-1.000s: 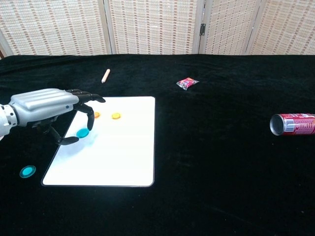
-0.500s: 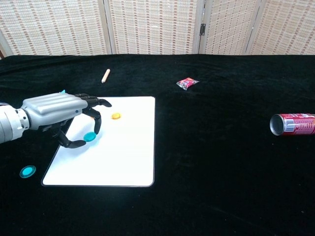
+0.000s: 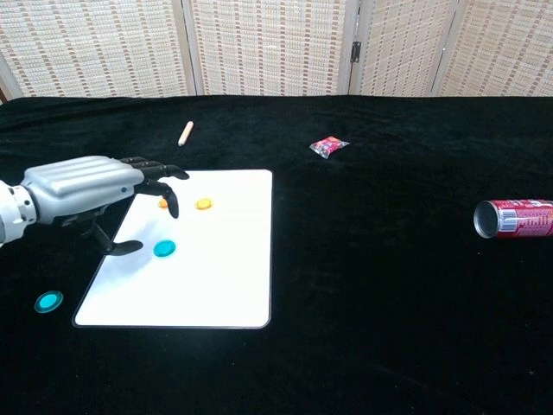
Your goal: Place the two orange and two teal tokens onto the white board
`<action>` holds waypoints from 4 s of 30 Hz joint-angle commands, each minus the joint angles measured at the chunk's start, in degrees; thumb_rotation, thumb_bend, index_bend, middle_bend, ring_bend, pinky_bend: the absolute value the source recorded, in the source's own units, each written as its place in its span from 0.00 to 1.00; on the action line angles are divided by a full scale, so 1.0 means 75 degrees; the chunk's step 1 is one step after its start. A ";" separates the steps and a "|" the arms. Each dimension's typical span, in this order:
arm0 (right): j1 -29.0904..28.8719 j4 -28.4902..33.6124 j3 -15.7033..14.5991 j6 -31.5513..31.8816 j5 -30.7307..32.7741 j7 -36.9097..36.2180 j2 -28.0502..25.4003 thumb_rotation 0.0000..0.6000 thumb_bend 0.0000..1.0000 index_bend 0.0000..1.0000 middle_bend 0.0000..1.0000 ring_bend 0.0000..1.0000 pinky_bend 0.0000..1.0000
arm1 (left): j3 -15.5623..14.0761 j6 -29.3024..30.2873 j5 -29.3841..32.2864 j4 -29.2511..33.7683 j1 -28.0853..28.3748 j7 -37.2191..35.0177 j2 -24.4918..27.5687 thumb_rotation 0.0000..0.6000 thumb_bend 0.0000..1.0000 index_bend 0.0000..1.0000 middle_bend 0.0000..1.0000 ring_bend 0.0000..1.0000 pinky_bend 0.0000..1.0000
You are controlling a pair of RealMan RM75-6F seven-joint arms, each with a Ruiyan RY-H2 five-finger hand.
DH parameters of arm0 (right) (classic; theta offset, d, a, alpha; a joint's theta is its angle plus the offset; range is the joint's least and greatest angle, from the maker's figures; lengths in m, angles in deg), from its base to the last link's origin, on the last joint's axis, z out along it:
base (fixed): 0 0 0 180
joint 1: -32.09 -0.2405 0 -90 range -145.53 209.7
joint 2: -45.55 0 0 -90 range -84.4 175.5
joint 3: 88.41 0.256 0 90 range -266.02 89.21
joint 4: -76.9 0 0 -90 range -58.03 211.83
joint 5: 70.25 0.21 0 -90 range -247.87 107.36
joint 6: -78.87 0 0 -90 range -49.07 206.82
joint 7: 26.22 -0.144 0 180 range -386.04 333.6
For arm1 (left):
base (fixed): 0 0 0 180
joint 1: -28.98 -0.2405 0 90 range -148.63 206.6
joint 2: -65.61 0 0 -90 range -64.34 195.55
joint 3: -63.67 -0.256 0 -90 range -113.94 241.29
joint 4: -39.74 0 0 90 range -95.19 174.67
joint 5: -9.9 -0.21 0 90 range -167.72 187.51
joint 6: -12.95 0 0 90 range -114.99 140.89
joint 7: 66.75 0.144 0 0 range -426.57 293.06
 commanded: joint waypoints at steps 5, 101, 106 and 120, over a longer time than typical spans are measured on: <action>-0.0040 0.0029 -0.0011 -0.0028 -0.0074 0.0035 0.0032 1.00 0.44 0.00 0.00 0.00 0.00 | -0.0642 0.0680 -0.0607 0.0264 -0.0549 -0.0273 0.0624 1.00 0.42 0.43 0.06 0.00 0.00; -0.0062 0.0008 0.0010 -0.0075 0.0018 0.0031 0.0009 1.00 0.44 0.00 0.00 0.00 0.00 | 0.0594 -0.0659 0.0014 0.0285 0.0564 0.0076 -0.0249 1.00 0.48 0.49 0.06 0.00 0.00; -0.0092 0.0010 0.0021 -0.0133 0.0044 0.0037 0.0014 1.00 0.44 0.00 0.00 0.00 0.00 | 0.0662 -0.0895 0.0411 0.0129 0.0735 0.0278 -0.0553 1.00 0.48 0.49 0.06 0.00 0.00; -0.0101 -0.0011 0.0014 -0.0156 0.0043 0.0033 0.0032 1.00 0.44 0.00 0.00 0.00 0.00 | 0.0602 -0.1164 0.1105 -0.0077 0.0986 0.0903 -0.0949 1.00 0.48 0.47 0.06 0.00 0.00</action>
